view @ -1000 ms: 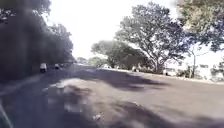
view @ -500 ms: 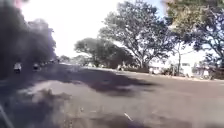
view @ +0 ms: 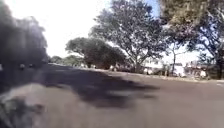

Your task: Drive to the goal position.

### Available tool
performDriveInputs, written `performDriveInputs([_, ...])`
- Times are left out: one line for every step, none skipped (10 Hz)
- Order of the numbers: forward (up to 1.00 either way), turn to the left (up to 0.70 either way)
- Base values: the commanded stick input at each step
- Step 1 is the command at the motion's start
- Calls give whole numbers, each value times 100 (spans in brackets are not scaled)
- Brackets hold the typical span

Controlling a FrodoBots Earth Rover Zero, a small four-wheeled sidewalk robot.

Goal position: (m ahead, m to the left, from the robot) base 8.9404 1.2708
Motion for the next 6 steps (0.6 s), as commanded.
performDriveInputs([100,0])
performDriveInputs([100,0])
performDriveInputs([100,0])
performDriveInputs([100,0])
performDriveInputs([100,0])
performDriveInputs([100,0])
